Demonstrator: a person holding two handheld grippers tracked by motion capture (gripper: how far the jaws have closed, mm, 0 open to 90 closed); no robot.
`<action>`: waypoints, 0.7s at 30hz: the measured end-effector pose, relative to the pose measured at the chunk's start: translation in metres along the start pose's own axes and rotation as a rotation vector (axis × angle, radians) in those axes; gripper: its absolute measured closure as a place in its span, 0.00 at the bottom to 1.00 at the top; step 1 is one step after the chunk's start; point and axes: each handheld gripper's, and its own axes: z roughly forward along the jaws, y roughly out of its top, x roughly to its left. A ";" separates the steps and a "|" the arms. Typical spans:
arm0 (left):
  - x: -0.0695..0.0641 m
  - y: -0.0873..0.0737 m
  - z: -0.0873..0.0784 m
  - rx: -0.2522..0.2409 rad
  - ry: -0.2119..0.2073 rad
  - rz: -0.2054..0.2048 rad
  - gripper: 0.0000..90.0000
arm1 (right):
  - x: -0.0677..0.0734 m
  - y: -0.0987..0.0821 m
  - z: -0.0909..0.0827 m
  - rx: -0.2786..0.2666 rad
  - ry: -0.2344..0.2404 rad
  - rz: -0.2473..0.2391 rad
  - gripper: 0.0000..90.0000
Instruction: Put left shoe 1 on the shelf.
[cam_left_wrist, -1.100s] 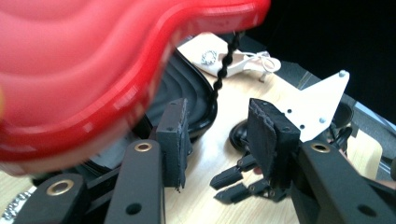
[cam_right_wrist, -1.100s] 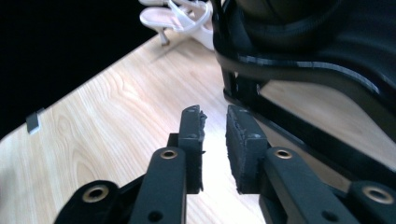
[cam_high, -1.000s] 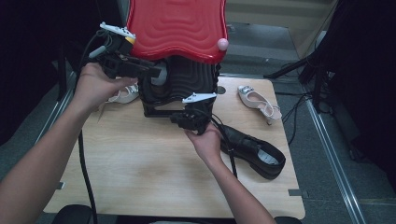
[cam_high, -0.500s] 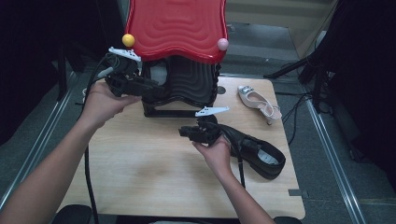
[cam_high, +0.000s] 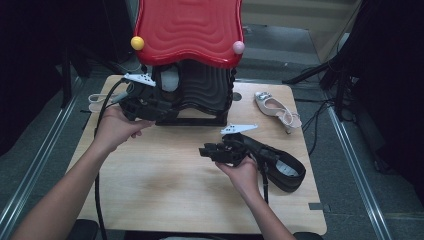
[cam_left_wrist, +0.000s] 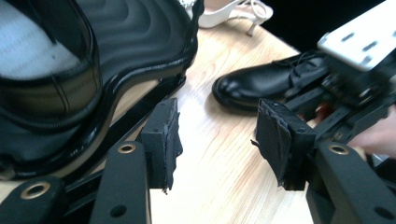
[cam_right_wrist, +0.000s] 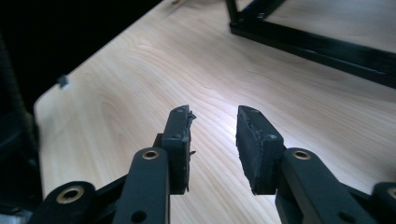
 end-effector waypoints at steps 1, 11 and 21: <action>0.000 -0.003 0.002 0.007 0.001 0.001 0.55 | 0.000 -0.001 -0.003 0.000 -0.021 -0.002 0.74; -0.002 -0.033 0.022 0.033 -0.030 -0.018 0.54 | 0.003 -0.007 -0.031 -0.031 -0.065 -0.094 0.72; -0.004 -0.054 0.036 0.048 -0.039 -0.026 0.56 | -0.011 -0.021 -0.046 0.042 -0.101 -0.058 0.68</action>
